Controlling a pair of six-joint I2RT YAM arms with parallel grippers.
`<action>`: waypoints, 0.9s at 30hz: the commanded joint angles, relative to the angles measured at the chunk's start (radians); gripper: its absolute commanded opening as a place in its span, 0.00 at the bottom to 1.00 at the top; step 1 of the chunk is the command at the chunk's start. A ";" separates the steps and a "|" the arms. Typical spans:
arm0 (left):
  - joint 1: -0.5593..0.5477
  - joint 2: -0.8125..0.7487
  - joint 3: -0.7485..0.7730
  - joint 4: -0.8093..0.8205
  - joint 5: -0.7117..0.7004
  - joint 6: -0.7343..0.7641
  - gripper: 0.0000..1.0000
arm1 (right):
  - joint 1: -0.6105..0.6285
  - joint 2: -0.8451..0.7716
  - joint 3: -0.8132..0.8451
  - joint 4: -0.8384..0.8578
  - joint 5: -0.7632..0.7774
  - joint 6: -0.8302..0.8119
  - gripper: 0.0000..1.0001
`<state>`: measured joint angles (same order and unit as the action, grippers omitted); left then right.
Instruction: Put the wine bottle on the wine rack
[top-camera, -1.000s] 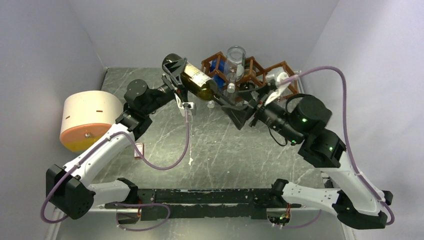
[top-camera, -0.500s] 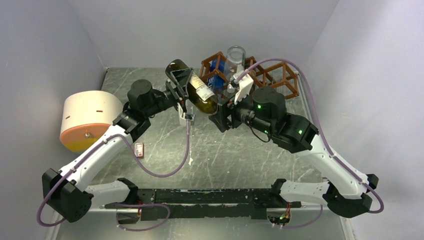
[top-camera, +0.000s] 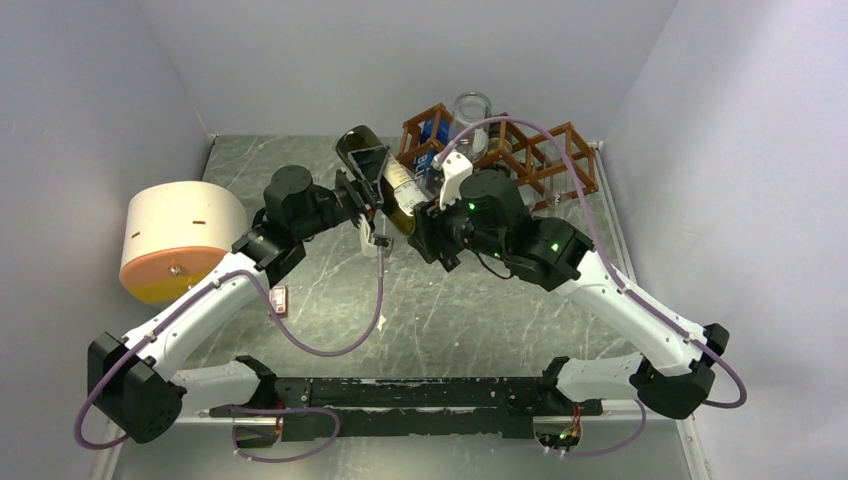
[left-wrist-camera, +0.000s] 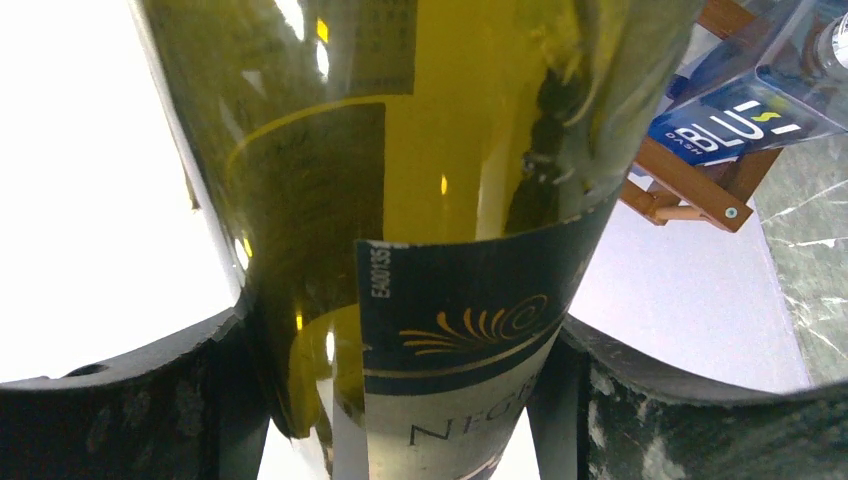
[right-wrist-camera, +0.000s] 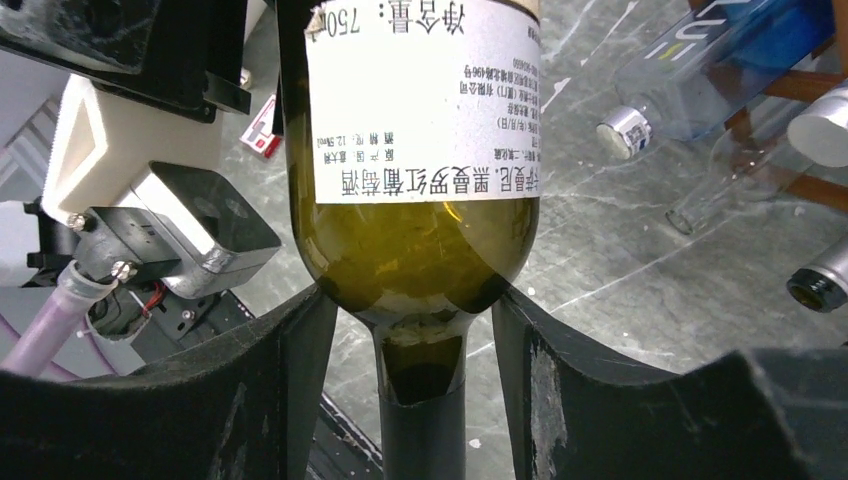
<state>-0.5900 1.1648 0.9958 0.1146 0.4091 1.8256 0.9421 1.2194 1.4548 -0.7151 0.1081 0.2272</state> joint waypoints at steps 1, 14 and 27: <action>-0.019 -0.027 0.029 0.128 -0.004 -0.001 0.07 | 0.002 0.004 -0.034 0.048 -0.022 0.021 0.61; -0.018 -0.006 0.101 0.045 -0.035 -0.132 0.07 | 0.002 0.002 -0.098 0.053 -0.012 0.036 0.47; -0.018 -0.027 0.037 0.148 0.011 -0.220 0.90 | 0.002 -0.054 -0.100 0.144 0.140 0.030 0.00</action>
<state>-0.6003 1.1820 1.0199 0.0685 0.3664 1.7451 0.9497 1.2137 1.3617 -0.6910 0.1299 0.2581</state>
